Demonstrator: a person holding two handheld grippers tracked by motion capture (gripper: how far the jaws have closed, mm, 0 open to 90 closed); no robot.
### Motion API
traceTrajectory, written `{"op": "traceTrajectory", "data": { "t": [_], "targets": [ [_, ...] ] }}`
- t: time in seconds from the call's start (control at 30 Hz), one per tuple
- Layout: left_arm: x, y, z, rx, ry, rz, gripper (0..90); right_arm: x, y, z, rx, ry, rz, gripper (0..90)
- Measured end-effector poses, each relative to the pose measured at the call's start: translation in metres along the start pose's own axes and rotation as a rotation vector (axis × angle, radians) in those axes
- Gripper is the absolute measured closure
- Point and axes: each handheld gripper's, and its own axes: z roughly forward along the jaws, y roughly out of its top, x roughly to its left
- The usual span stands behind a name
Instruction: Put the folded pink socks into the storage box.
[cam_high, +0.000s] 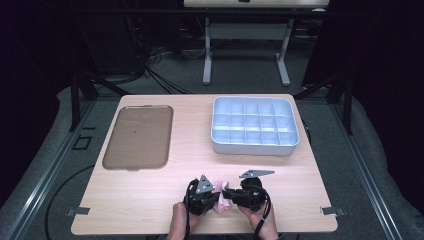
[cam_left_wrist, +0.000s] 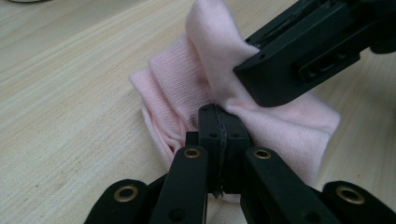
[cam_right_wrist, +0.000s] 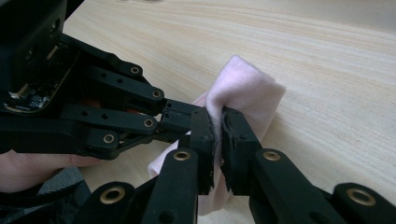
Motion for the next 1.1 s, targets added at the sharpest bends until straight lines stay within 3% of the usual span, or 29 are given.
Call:
{"op": "traceTrajectory", "data": {
  "t": [0.17, 0.37, 0.47, 0.67, 0.8, 0.93, 1.1],
  "targets": [
    [0.004, 0.000, -0.005, -0.015, -0.048, -0.027, 82.3, -0.002, -0.001, -0.003, -0.021, -0.007, 0.013, 84.6],
    [-0.002, 0.004, -0.017, -0.020, -0.021, -0.009, 75.7, -0.005, -0.005, -0.009, -0.041, -0.019, 0.019, 85.2],
    [-0.002, 0.003, -0.022, -0.015, 0.019, -0.002, 74.8, -0.007, -0.005, -0.011, -0.042, -0.025, 0.027, 85.2],
    [-0.002, -0.003, -0.022, 0.017, 0.081, -0.003, 79.2, -0.009, -0.006, -0.015, -0.047, -0.034, 0.028, 85.2],
    [0.001, -0.003, -0.018, 0.013, 0.068, -0.014, 82.6, -0.007, -0.006, -0.014, -0.042, -0.030, 0.018, 85.0],
    [0.001, -0.001, -0.011, 0.022, 0.059, 0.003, 85.2, -0.002, -0.003, -0.011, -0.045, -0.022, 0.011, 84.2],
    [0.003, 0.001, -0.005, 0.018, 0.037, -0.006, 86.8, 0.003, 0.003, -0.002, -0.013, -0.025, -0.013, 83.8]
  ]
}}
